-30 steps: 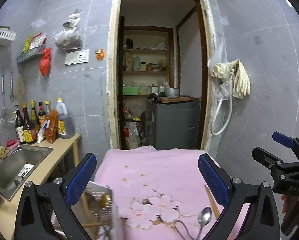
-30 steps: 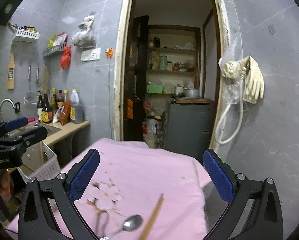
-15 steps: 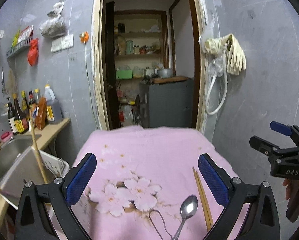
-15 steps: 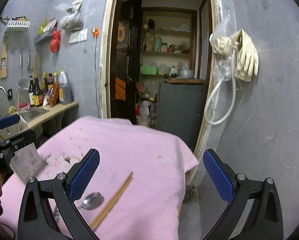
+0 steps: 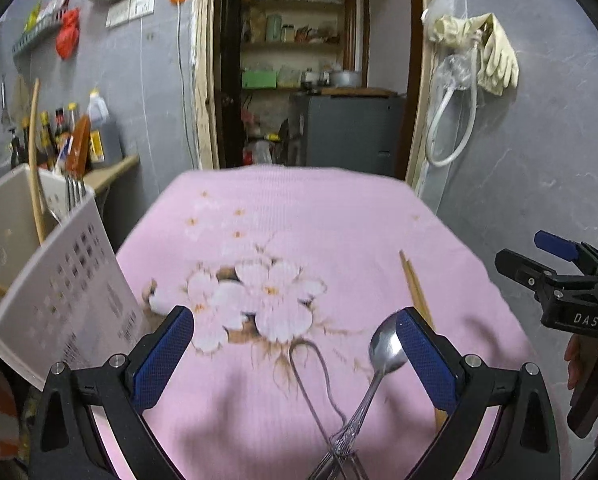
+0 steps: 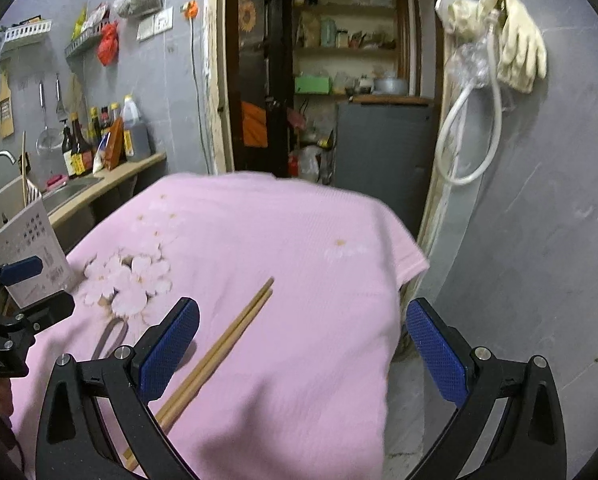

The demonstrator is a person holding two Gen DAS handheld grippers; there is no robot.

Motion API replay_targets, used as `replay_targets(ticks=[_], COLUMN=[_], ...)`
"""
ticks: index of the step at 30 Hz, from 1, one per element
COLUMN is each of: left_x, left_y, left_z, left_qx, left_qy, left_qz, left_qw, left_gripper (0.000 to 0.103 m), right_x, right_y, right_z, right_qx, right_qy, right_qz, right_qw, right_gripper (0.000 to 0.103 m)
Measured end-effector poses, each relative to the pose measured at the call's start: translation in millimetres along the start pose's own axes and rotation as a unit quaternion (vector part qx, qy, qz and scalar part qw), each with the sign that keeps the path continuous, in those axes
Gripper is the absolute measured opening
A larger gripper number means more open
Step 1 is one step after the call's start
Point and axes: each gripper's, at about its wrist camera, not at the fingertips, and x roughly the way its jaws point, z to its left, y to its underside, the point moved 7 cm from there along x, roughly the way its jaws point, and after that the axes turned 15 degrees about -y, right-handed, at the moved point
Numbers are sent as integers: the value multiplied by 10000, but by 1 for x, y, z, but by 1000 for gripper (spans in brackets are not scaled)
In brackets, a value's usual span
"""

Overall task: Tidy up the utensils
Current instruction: 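Move the left tool to the silver tongs while the right tool moves to the chopsticks, then close the left tool on the silver tongs while the right tool grasps a wooden chopstick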

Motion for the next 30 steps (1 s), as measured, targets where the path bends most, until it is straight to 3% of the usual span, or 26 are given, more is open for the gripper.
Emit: replay_targets(ticks=[8,11,13,18,30], left_x=[33,43,48,52,52], left_y=[27,37,42,44,44], left_z=[-7,-10,-12,-13,-16], left_qx=[106,188,208,160,296], left_qy=[77,81,108,238,204], left_qz=[700,972,1108,1217,1257], left_qw=[9975,9951,9936,9921,9914], left_gripper=[74,59,43,38,38], right_x=[30,40,45,59,69], right_y=[26,33,37,43,48], right_z=[8,10,11,21,32], right_qx=[72,50,8,-114,-293], right_qy=[-205,-213,-177,-142,206], right_qz=[434,655,824,1112,1594], right_qw=[9988,9976,9964,9936,9866], right_gripper=[102,102,101,101,101])
